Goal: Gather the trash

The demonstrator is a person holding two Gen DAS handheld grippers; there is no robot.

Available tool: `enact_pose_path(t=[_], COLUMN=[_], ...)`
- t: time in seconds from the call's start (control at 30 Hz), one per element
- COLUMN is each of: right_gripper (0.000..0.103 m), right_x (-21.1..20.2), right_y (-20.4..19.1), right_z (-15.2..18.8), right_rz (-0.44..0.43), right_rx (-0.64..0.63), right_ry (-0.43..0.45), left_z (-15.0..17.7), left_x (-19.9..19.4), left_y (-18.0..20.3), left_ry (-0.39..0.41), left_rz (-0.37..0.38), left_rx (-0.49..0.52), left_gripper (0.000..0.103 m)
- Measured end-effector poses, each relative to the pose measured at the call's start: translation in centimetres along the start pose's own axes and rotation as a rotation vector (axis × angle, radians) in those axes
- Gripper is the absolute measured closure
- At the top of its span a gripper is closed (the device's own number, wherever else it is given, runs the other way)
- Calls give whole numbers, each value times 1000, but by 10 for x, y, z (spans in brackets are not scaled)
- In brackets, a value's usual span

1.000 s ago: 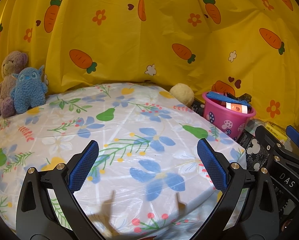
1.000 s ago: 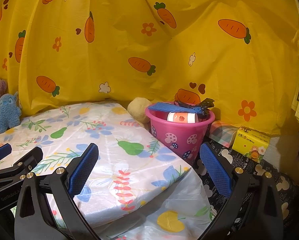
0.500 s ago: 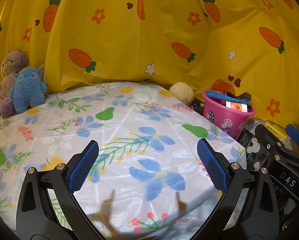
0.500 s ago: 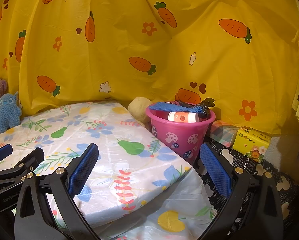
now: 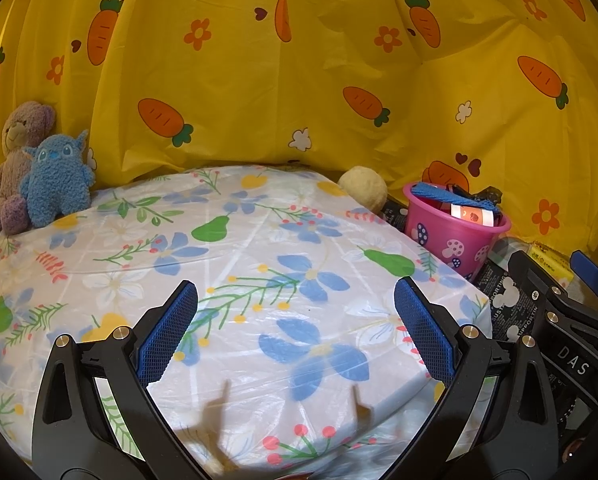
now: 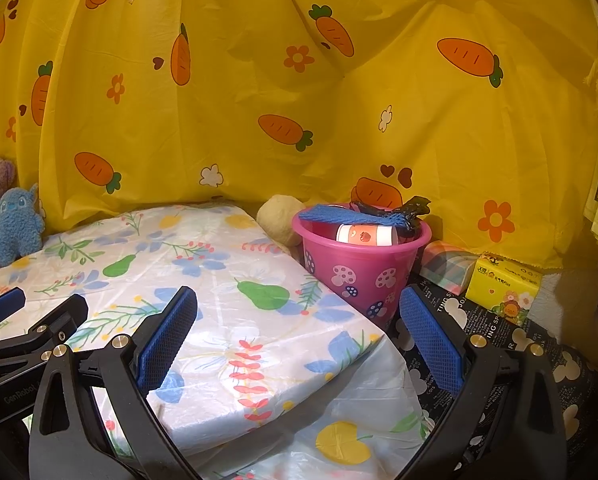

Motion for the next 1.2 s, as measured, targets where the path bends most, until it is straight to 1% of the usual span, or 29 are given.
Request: enact_pose_path(t=[1.2], right_gripper=[6], right_x=[-2], right_y=[-4], right_z=[1], right_rz=[0], right_rx=[2], right_ry=[3], left_z=[3], left_x=[-2], left_y=[-6], left_ry=[-1], left_rz=[-4], left_rx=[-4], left_gripper=[6])
Point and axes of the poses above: each gripper's, at about its wrist camera, not at the fingertips, and x roughly the way its jaws point, y to its right, z to its underside, the point moved 4 cm from there along x, roughly the way its jaws point, and after that the axes turned 4 degrees about x, right-handed, at the moved point
